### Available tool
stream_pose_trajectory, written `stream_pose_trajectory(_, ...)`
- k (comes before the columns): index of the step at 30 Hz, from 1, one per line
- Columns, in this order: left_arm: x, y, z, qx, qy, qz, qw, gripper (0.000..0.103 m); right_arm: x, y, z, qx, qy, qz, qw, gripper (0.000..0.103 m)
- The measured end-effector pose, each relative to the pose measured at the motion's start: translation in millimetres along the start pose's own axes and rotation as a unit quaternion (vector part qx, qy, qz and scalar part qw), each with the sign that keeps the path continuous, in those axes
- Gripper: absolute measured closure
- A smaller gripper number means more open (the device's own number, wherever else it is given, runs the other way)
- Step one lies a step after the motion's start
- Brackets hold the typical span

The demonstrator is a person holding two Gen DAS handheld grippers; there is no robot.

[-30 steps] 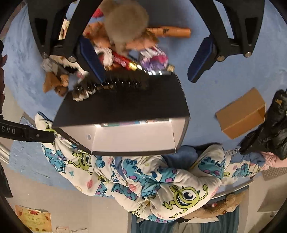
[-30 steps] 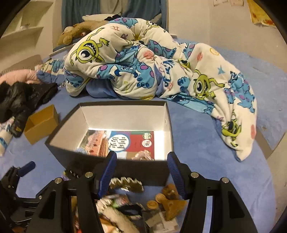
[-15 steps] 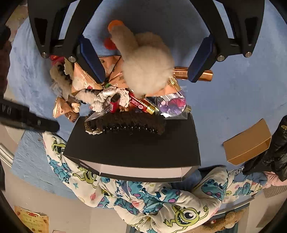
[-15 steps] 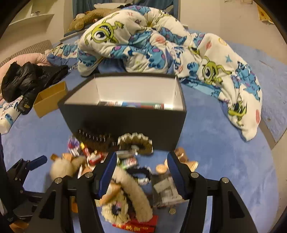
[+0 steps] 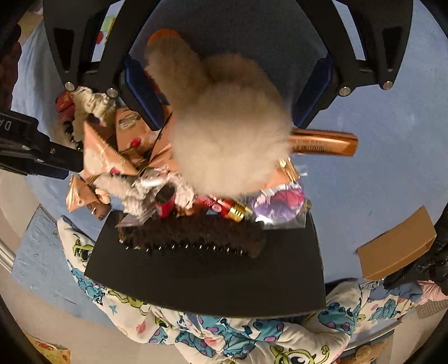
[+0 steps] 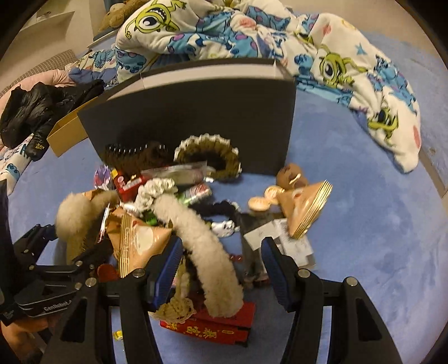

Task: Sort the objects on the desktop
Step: 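Grasp the beige fluffy plush with the left tool while the right tool grasps the white fluffy hair clip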

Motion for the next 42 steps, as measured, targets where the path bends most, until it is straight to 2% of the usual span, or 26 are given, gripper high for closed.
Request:
stream_pose_trajectory(3,-4,2,3,0.001,0.013,-0.009,0.9999,0.009,-1,4,10,-0.01,-0.007,0.0,1.0,0.043)
stream_pose_trajectory(8,-5,2,6,-0.004,0.013,-0.006,0.9999,0.008,0,5,13,-0.011,-0.022,0.007,1.0,0.043)
stream_pose_trajectory(14,0,2,12,-0.012,0.005,0.005,0.9999,0.0,-2,6,13,-0.013,-0.022,0.003,1.0,0.043)
stream_pose_trajectory(16,3,2,13,-0.013,-0.004,0.01,0.9999,0.0,-2,7,15,-0.018,-0.017,0.0,1.0,0.043)
stream_pose_trajectory(24,3,2,13,-0.012,-0.001,0.007,0.9999,0.002,-5,10,21,-0.025,0.001,-0.014,1.0,0.043)
stream_pose_trajectory(25,3,2,13,-0.011,-0.004,0.007,0.9999,0.003,-5,11,21,-0.025,0.003,-0.015,1.0,0.043)
stream_pose_trajectory(27,1,2,12,-0.007,-0.015,0.005,0.9999,0.016,-6,11,21,-0.023,0.008,-0.016,1.0,0.043)
stream_pose_trajectory(30,-2,2,10,-0.004,-0.02,0.0,0.9998,0.03,-6,10,21,-0.025,0.008,-0.01,1.0,0.043)
stream_pose_trajectory(32,-5,2,8,-0.002,-0.022,-0.004,0.9997,0.035,-8,11,21,-0.026,-0.002,-0.011,1.0,0.059)
stream_pose_trajectory(35,-10,2,6,-0.001,-0.022,-0.013,0.9997,0.046,-10,12,23,-0.033,-0.021,-0.005,0.999,0.065)
stream_pose_trajectory(42,-15,2,1,0.0,-0.019,-0.015,0.9997,0.05,-10,13,21,-0.036,-0.036,0.007,0.999,0.068)
Point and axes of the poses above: each gripper's, at about its wrist camera, not at the fingertips, and z roughly the way its jaws point, x to its right, y to its underside, the point moved 6 cm from there along z, roughly the way its jaws point, and after that the axes turned 14 degrees about -x, right-handed, at the moved point
